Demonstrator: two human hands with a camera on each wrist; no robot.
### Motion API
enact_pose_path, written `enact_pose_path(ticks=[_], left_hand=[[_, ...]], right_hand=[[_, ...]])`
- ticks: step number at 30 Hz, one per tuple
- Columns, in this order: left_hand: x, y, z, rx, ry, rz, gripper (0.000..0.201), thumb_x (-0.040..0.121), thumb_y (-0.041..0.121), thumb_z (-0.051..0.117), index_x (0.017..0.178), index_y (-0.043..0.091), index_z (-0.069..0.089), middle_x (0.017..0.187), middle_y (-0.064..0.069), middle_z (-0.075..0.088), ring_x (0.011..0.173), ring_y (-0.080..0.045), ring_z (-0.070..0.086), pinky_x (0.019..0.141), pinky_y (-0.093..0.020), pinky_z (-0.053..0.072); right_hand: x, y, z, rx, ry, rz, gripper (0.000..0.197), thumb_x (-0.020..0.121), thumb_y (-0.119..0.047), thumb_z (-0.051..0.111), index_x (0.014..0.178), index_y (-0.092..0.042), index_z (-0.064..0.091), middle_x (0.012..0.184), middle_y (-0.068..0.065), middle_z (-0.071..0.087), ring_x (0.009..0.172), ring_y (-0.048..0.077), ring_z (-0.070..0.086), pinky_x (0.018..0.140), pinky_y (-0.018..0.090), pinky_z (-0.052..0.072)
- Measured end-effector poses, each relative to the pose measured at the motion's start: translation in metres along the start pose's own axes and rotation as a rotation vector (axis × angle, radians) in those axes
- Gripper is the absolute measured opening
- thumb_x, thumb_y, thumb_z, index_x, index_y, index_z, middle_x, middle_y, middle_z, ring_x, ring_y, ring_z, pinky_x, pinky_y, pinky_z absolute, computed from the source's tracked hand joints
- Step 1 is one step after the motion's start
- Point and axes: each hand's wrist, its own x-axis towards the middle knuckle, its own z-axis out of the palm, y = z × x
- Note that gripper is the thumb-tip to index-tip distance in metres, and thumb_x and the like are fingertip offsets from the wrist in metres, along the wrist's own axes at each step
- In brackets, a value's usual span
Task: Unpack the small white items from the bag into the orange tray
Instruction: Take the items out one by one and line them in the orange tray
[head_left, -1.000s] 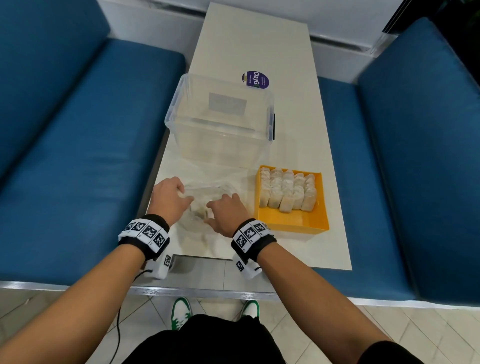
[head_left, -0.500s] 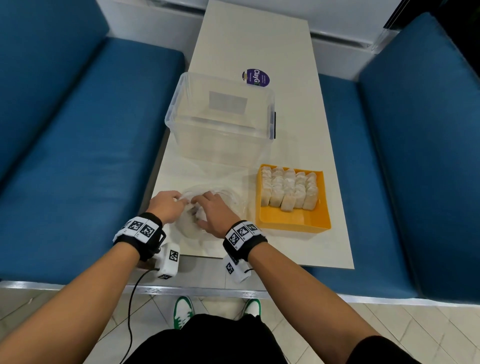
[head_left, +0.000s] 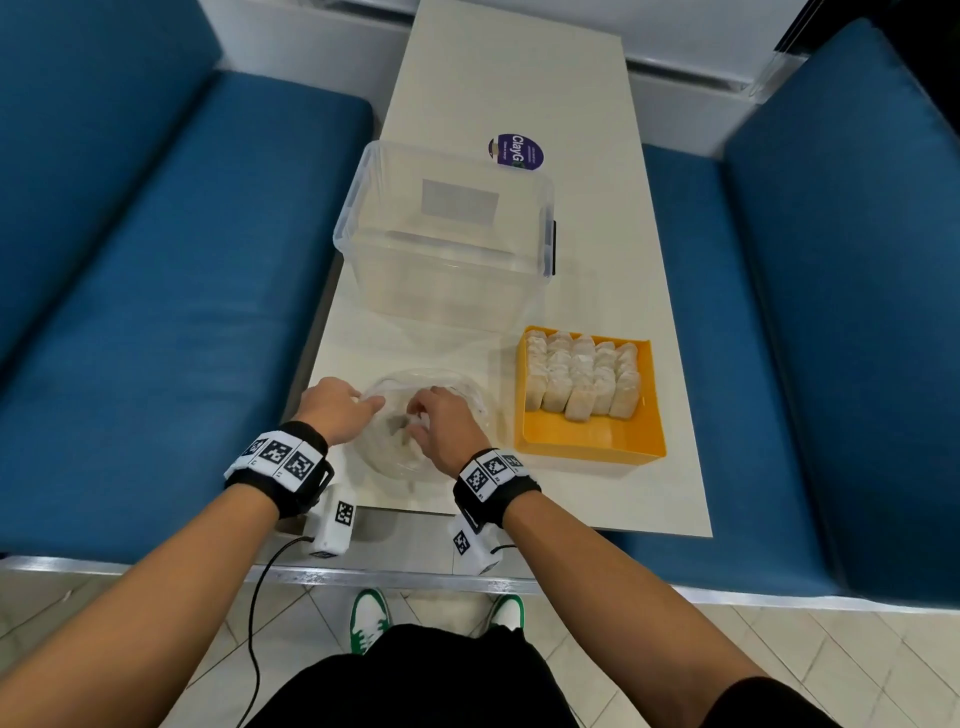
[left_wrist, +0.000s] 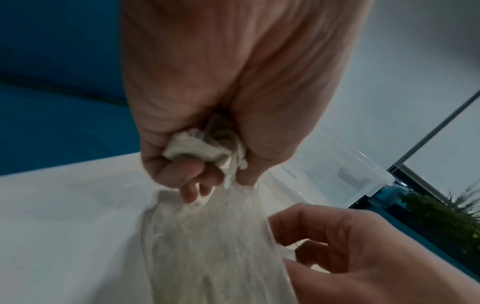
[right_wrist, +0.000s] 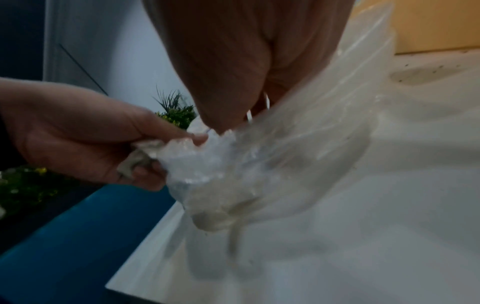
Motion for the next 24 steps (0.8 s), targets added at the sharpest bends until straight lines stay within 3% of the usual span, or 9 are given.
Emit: enact_pose_path(ticks=[3, 5, 7, 9, 11, 14, 17, 21, 24], left_hand=[[0.001, 0.000, -0.001, 0.012, -0.045, -0.028, 0.039, 0.101, 0.043, 0.061, 0.118, 0.010, 0.069, 0.109, -0.015, 0.071, 0.085, -0.030, 0.064, 0.073, -0.033, 0.051], [0.005, -0.002, 0.005, -0.203, -0.064, -0.052, 0.029, 0.101, 0.033, 0.061, 0.095, 0.006, 0.068, 0.089, -0.014, 0.066, 0.067, -0.027, 0.057, 0.065, -0.034, 0.049], [0.007, -0.002, 0.008, -0.458, -0.106, -0.099, 0.023, 0.101, 0.022, 0.062, 0.089, 0.002, 0.066, 0.086, -0.016, 0.059, 0.058, -0.024, 0.049, 0.057, -0.033, 0.043], [0.004, -0.002, 0.009, -0.572, -0.117, -0.119, 0.021, 0.100, 0.017, 0.064, 0.097, -0.004, 0.068, 0.086, -0.015, 0.058, 0.057, -0.022, 0.049, 0.051, -0.030, 0.039], [0.003, -0.002, 0.009, -0.548, -0.096, -0.085, 0.026, 0.099, 0.020, 0.067, 0.099, -0.007, 0.070, 0.082, -0.015, 0.060, 0.060, -0.023, 0.051, 0.054, -0.031, 0.042], [0.002, -0.003, 0.005, -0.250, -0.037, -0.003, 0.031, 0.095, 0.036, 0.071, 0.094, 0.006, 0.071, 0.082, -0.009, 0.068, 0.069, -0.025, 0.060, 0.063, -0.032, 0.051], [-0.002, -0.003, -0.001, -0.033, -0.053, -0.003, 0.032, 0.094, 0.046, 0.071, 0.106, 0.017, 0.068, 0.088, -0.006, 0.070, 0.067, -0.020, 0.061, 0.059, -0.028, 0.047], [-0.003, -0.004, -0.002, 0.022, -0.116, 0.029, 0.029, 0.101, 0.037, 0.062, 0.105, 0.009, 0.069, 0.086, -0.008, 0.070, 0.069, -0.024, 0.061, 0.064, -0.030, 0.051], [0.000, -0.003, 0.000, -0.005, -0.101, 0.042, 0.022, 0.100, 0.034, 0.061, 0.099, 0.013, 0.069, 0.092, -0.013, 0.071, 0.072, -0.028, 0.064, 0.066, -0.034, 0.054]], right_hand=[[-0.001, -0.004, 0.000, 0.010, -0.111, -0.044, 0.052, 0.083, -0.016, 0.076, 0.132, -0.015, 0.058, 0.119, 0.012, 0.057, 0.107, 0.026, 0.053, 0.097, 0.034, 0.041], [-0.001, -0.007, 0.002, -0.029, -0.151, -0.085, 0.060, 0.081, -0.014, 0.078, 0.136, -0.020, 0.056, 0.122, 0.013, 0.054, 0.109, 0.027, 0.051, 0.099, 0.035, 0.041], [-0.001, -0.007, 0.005, -0.058, -0.133, -0.089, 0.059, 0.079, -0.016, 0.080, 0.133, -0.022, 0.057, 0.122, 0.012, 0.055, 0.109, 0.030, 0.051, 0.098, 0.039, 0.044], [-0.001, -0.006, 0.008, -0.062, -0.098, -0.083, 0.048, 0.080, -0.017, 0.079, 0.125, -0.018, 0.060, 0.119, 0.012, 0.058, 0.106, 0.032, 0.053, 0.093, 0.041, 0.046], [-0.003, -0.006, 0.009, -0.045, -0.056, -0.092, 0.031, 0.083, -0.012, 0.073, 0.113, -0.012, 0.065, 0.110, 0.012, 0.060, 0.097, 0.032, 0.055, 0.085, 0.040, 0.047], [-0.003, -0.005, 0.007, 0.011, 0.001, -0.060, 0.016, 0.081, -0.008, 0.071, 0.097, -0.007, 0.069, 0.096, 0.011, 0.062, 0.085, 0.029, 0.057, 0.076, 0.035, 0.045], [0.000, -0.002, 0.001, 0.076, 0.071, 0.009, 0.013, 0.080, -0.011, 0.075, 0.092, -0.007, 0.070, 0.089, 0.010, 0.068, 0.082, 0.026, 0.060, 0.075, 0.032, 0.047], [-0.001, 0.001, -0.010, 0.116, 0.103, 0.070, 0.013, 0.083, -0.005, 0.068, 0.097, -0.004, 0.068, 0.091, 0.013, 0.070, 0.085, 0.028, 0.063, 0.077, 0.031, 0.048], [-0.003, -0.002, -0.013, 0.087, 0.030, 0.062, 0.031, 0.087, -0.001, 0.059, 0.115, -0.012, 0.065, 0.099, 0.013, 0.069, 0.092, 0.029, 0.063, 0.081, 0.032, 0.051]])
